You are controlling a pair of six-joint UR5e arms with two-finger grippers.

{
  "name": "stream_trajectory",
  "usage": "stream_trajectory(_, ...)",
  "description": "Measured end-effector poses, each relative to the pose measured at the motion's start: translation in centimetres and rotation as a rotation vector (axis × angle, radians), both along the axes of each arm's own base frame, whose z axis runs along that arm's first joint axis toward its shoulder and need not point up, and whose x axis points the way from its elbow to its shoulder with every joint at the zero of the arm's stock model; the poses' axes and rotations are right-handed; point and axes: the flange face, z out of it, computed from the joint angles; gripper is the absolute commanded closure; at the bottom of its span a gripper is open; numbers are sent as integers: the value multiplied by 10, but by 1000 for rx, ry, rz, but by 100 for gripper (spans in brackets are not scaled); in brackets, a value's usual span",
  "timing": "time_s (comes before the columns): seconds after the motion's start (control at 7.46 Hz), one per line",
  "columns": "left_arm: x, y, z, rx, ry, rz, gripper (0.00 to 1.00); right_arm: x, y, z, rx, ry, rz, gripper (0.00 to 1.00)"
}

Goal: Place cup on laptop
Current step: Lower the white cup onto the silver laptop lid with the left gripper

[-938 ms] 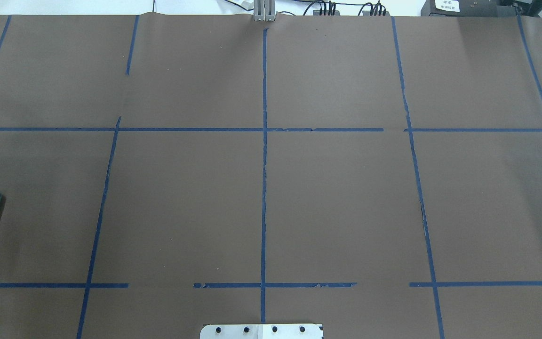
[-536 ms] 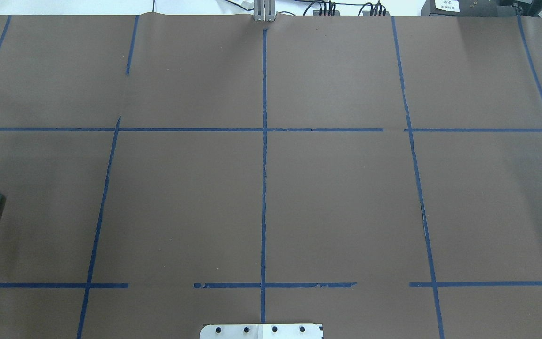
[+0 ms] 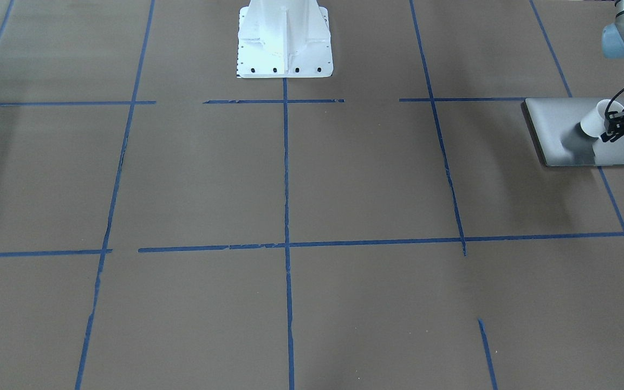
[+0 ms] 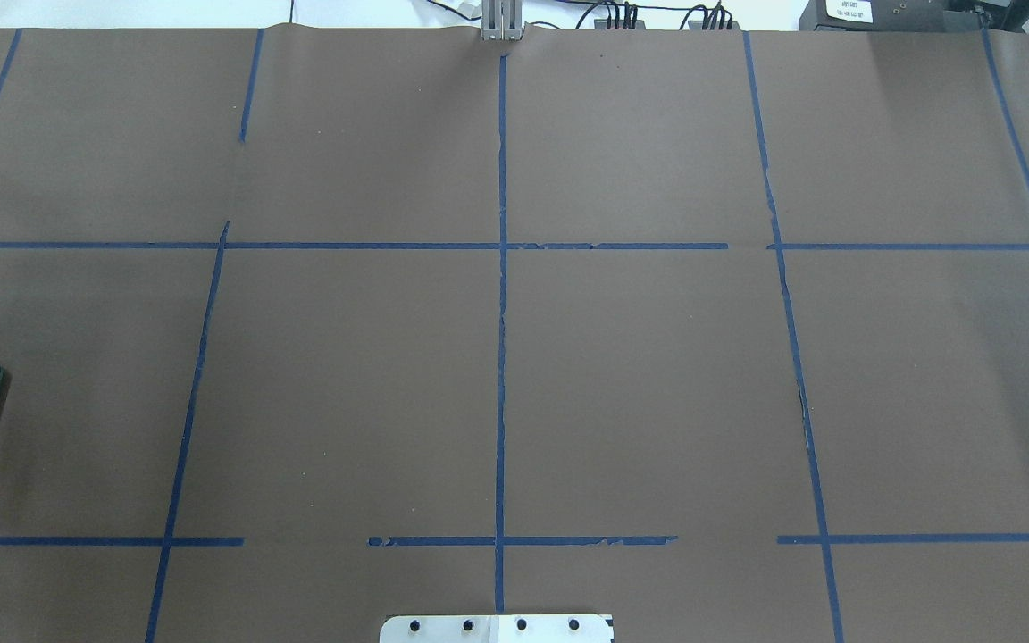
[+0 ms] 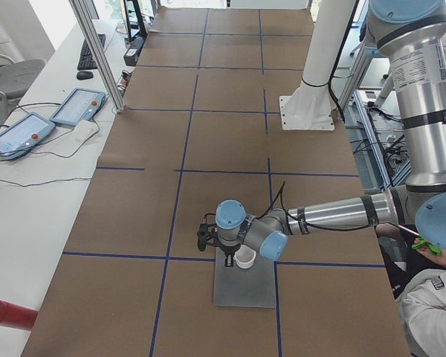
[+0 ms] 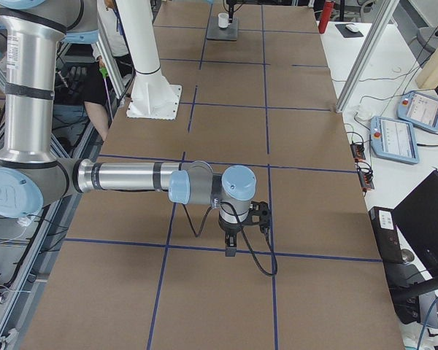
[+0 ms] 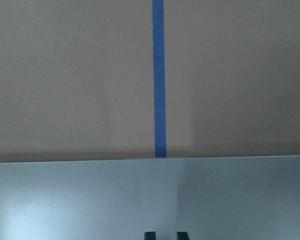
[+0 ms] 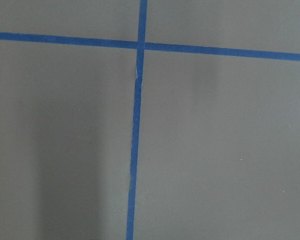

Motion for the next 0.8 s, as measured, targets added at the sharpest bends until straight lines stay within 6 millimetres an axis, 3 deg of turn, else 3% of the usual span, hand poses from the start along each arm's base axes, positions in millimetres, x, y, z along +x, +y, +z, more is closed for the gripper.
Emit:
stream_trajectory(0.13, 1, 0, 1, 1, 0, 3, 0, 0, 0, 0, 0, 0, 0, 0)
stream_trajectory(0.54, 1, -1, -3, 13, 1, 8, 0, 0, 0, 0, 0, 1, 0, 0)
stream_trajectory(0.8, 1, -6, -25, 52, 17, 28, 0, 0, 0, 0, -1, 0, 0, 0)
